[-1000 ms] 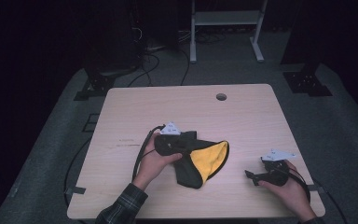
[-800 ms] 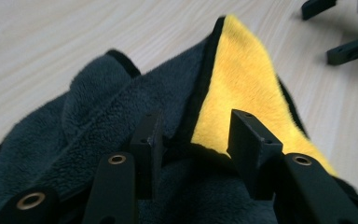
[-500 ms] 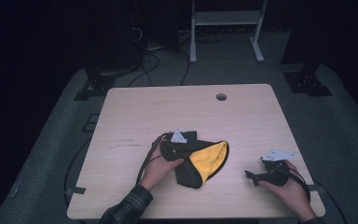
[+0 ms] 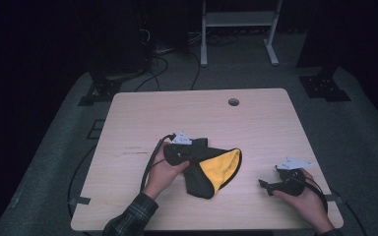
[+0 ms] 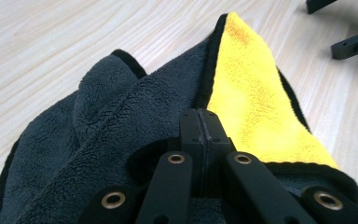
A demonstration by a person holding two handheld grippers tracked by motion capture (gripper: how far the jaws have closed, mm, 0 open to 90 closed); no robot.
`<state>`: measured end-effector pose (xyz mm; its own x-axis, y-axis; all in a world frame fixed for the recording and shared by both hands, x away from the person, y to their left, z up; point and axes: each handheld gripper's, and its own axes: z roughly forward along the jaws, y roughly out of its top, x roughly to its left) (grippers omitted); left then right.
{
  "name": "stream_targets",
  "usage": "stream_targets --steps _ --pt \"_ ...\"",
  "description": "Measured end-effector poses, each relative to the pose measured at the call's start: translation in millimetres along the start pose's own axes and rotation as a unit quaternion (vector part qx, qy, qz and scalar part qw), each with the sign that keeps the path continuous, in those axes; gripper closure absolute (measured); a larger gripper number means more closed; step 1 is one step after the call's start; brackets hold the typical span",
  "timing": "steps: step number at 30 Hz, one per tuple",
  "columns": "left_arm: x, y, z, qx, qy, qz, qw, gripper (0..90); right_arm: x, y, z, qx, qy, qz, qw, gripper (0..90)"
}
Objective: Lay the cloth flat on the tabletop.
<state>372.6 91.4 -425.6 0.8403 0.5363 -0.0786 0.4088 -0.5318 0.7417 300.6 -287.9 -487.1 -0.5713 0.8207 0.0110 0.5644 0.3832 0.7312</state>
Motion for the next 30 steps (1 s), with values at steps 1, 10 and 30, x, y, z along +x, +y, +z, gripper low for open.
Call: stream_targets --steps 1,10,30 --pt "0.7 0.0 -0.8 0.000 0.001 0.000 1.0000 90.0 0.0 0.0 0.0 0.000 0.000 0.000 1.0000 10.2" --pt "15.4 -12.7 7.4 0.019 0.044 -0.026 0.9985 58.6 -0.1 0.0 0.0 0.000 0.000 -0.001 1.0000 10.2" --pt "9.0 -10.3 5.8 0.018 0.023 -0.021 0.9994 81.4 -0.3 -0.2 -0.2 0.000 0.001 -0.001 1.0000 10.2"
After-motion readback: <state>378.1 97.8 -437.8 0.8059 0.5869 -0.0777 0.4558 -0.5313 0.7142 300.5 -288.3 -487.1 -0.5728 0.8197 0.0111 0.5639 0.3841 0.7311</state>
